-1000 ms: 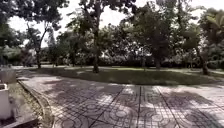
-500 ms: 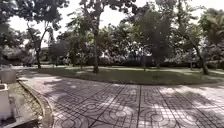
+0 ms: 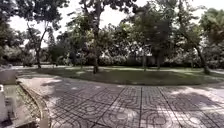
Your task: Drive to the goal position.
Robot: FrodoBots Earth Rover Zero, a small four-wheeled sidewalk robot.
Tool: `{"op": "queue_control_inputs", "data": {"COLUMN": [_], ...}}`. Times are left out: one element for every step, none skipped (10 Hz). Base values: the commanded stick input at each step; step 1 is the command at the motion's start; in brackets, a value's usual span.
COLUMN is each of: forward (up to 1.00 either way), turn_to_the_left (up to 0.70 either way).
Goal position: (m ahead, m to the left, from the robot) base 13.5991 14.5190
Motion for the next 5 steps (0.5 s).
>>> {"op": "queue_control_inputs", "data": {"forward": [0.70, 0.70, 0.70, 0.70, 0.70], "turn_to_the_left": [0.00, 0.00, 0.24, 0.25, 0.02]}}
